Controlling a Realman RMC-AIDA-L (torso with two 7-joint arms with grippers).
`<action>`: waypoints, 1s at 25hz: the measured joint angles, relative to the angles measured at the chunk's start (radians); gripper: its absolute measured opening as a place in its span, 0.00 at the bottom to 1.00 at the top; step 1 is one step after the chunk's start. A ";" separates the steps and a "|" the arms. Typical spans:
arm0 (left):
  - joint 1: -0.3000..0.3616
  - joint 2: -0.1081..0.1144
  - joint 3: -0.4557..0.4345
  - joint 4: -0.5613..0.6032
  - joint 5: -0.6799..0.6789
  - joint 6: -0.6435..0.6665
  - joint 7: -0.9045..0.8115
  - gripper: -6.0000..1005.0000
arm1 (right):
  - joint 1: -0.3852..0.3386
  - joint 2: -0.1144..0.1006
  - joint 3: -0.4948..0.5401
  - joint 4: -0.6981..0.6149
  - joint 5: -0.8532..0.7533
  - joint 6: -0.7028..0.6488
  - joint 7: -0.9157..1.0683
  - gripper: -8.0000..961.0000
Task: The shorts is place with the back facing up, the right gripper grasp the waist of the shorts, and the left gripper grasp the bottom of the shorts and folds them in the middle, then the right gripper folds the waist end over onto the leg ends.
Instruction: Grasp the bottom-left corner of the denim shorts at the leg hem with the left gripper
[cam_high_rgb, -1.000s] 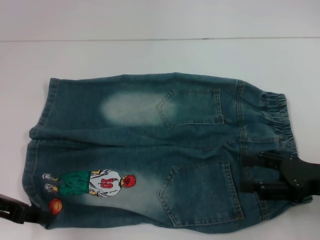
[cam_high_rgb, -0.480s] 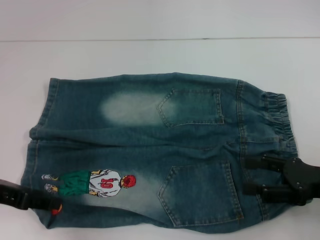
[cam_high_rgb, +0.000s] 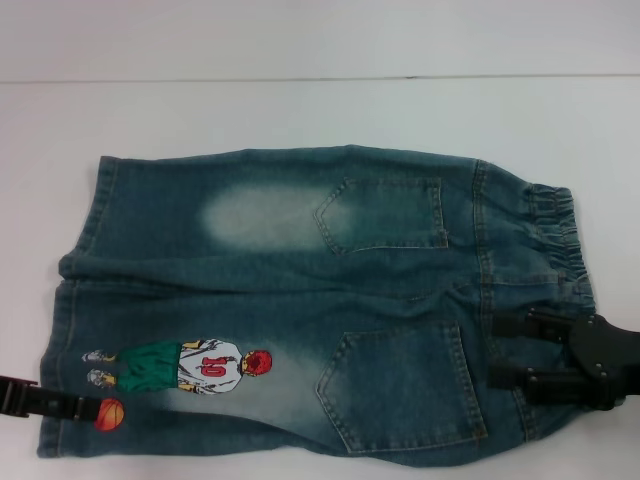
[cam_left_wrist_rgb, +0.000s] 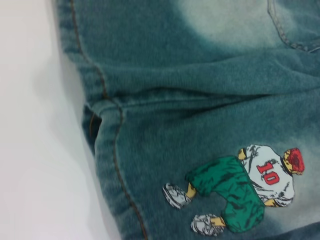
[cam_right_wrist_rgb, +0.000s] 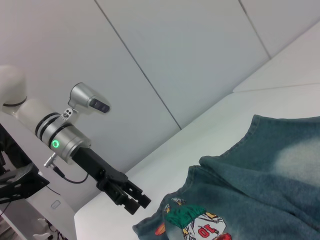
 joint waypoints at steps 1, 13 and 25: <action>0.000 0.000 0.000 0.006 0.001 0.007 -0.010 0.94 | -0.001 -0.001 0.000 0.000 0.000 0.000 0.000 0.98; -0.030 0.018 -0.042 -0.041 0.045 0.045 -0.084 0.96 | -0.013 -0.002 0.000 0.000 0.000 0.004 -0.001 0.98; -0.035 0.048 -0.077 -0.137 0.048 0.013 -0.083 0.96 | -0.013 -0.002 0.000 0.000 0.000 0.010 -0.002 0.98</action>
